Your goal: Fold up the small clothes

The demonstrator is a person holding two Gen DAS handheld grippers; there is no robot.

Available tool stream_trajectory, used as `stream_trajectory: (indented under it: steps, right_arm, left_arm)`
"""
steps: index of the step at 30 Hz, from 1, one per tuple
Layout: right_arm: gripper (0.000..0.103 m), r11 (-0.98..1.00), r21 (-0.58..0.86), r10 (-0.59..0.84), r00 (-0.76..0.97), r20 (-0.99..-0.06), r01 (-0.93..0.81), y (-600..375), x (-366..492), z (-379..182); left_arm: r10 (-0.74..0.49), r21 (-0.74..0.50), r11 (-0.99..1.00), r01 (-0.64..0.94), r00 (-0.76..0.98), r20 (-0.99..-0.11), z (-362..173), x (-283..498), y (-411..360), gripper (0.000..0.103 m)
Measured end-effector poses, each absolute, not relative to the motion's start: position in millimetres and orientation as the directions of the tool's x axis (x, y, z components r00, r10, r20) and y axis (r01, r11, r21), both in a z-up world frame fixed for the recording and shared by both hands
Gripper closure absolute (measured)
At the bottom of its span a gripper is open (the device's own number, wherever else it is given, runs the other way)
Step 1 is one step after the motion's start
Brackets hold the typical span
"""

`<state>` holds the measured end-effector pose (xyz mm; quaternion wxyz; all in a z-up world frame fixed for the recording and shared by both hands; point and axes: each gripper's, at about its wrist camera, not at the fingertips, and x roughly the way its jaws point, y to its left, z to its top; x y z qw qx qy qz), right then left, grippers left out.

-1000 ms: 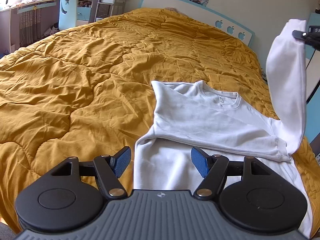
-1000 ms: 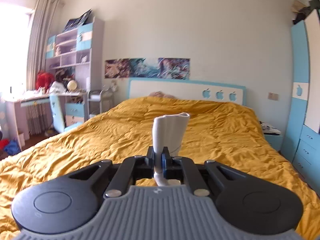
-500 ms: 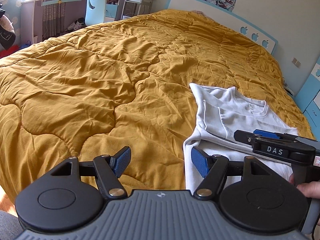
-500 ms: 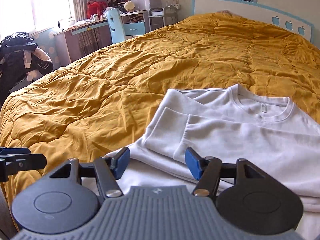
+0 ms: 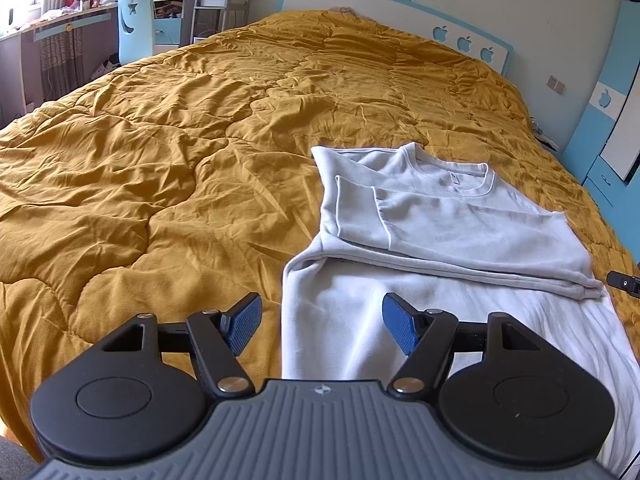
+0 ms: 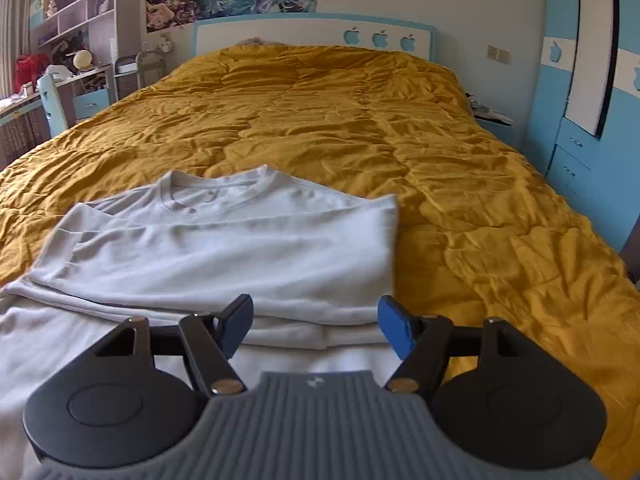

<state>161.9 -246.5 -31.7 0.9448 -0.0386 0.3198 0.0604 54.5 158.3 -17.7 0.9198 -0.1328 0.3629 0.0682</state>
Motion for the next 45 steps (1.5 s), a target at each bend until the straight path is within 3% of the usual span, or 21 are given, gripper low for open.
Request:
stream_trajectory:
  steps: [3,9,11,13,21,23,24,25,27,29,33,40,45]
  right_arm:
    - [0.027,0.995,-0.088,-0.014,0.777,-0.629,-0.053,-281,164,-49]
    - [0.026,0.984,-0.149,-0.017,0.765,-0.643,-0.103,-302,183,-77]
    - [0.035,0.973,-0.175,-0.002,0.754,-0.657,-0.15,-299,196,-85]
    - [0.057,0.957,-0.205,0.023,0.76,-0.65,-0.205,-296,206,-90]
    - [0.061,0.904,-0.309,0.048,0.788,-0.613,-0.295,-281,229,-104]
    - [0.074,0.903,-0.282,0.089,0.783,-0.615,-0.324,-284,227,-107]
    - [0.09,0.905,-0.254,0.118,0.775,-0.621,-0.342,-286,225,-107]
    - [0.096,0.904,-0.244,0.128,0.769,-0.627,-0.35,-286,223,-108]
    - [0.099,0.902,-0.273,0.097,0.774,-0.625,-0.334,-285,218,-111]
    - [0.1,0.922,-0.253,0.079,0.781,-0.62,-0.295,-291,214,-110]
    - [0.102,0.988,-0.056,0.083,0.79,-0.607,-0.147,-321,202,-103]
    - [0.102,0.986,0.163,0.14,0.692,-0.708,-0.033,-345,203,-97]
    - [0.095,0.988,0.138,0.137,0.787,-0.602,-0.067,-344,197,-50]
  left_arm:
    - [0.006,-0.171,0.97,-0.174,0.721,-0.693,-22,59,141,0.022]
    - [0.01,-0.12,0.983,-0.139,0.696,-0.718,-29,67,118,0.022]
    - [0.015,-0.109,0.985,-0.136,0.687,-0.726,-31,69,115,0.022]
    - [0.038,-0.094,0.984,-0.153,0.687,-0.726,-32,70,112,0.022]
    - [0.061,-0.042,0.989,-0.14,0.659,-0.749,-44,81,94,0.023]
    - [0.067,-0.028,0.99,-0.137,0.638,-0.767,-53,84,88,0.023]
    - [0.074,-0.018,0.991,-0.135,0.639,-0.765,-55,83,86,0.023]
    - [0.086,0.002,0.991,-0.131,0.646,-0.758,-56,83,83,0.023]
    - [0.097,0.022,0.992,-0.123,0.65,-0.754,-56,83,79,0.023]
    - [0.091,0.01,0.992,-0.128,0.649,-0.755,-56,84,81,0.023]
    - [0.064,-0.031,0.991,-0.133,0.648,-0.759,-57,84,90,0.022]
    - [0.043,-0.061,0.989,-0.135,0.654,-0.756,-56,81,97,0.022]
    - [0.035,-0.068,0.989,-0.13,0.661,-0.75,-58,79,98,0.022]
